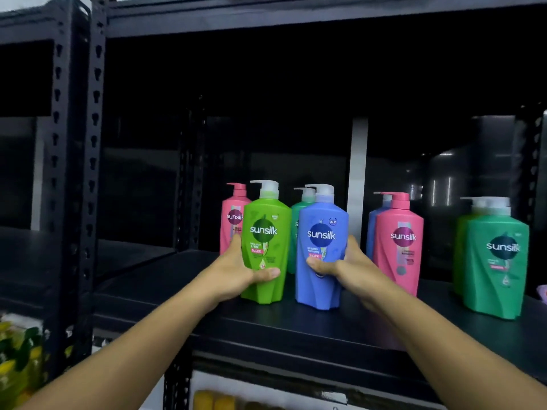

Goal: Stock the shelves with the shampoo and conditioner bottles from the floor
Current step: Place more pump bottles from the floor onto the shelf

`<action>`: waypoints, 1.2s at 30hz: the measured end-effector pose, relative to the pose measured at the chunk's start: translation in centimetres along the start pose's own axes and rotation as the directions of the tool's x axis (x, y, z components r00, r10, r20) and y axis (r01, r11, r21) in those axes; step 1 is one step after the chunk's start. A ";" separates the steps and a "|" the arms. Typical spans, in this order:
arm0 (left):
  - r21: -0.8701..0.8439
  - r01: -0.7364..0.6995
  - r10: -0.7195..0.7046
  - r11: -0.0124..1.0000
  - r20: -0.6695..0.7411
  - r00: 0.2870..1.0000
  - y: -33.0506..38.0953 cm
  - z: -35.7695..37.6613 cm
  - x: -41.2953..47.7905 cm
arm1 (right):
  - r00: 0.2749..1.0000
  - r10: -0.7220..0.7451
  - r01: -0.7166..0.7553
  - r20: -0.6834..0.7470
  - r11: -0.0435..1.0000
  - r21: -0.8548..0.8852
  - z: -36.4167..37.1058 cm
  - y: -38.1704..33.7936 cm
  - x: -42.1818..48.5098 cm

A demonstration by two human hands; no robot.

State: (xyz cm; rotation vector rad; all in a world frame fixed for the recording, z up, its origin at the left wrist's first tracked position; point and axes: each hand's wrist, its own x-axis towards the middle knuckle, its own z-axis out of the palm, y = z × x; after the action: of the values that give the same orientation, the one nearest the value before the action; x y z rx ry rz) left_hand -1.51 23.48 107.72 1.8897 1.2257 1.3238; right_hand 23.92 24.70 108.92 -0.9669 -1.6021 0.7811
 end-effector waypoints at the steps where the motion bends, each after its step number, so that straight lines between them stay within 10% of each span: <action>1: 0.021 0.026 -0.026 0.999 0.001 1.000 -0.4 -0.5 1.2 | 1.000 0.014 -0.014 0.013 1.000 -0.016 0.0 0.3 1.3; 7: 0.116 0.217 -0.216 0.969 -0.016 0.976 -1.8 -3.4 5.4 | 1.000 0.021 -0.020 -0.013 0.999 0.043 0.4 2.7 4.9; 36: 0.266 0.082 -0.022 0.961 -0.221 0.975 -5.9 -4.5 5.7 | 0.998 0.044 -0.026 0.044 0.942 -0.336 0.4 4.5 3.6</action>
State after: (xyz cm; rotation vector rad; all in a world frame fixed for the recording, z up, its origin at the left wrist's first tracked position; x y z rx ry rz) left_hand -7.24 30.92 107.24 1.9179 1.6313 1.4215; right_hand 24.02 29.94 106.51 -1.2285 -1.8036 0.5687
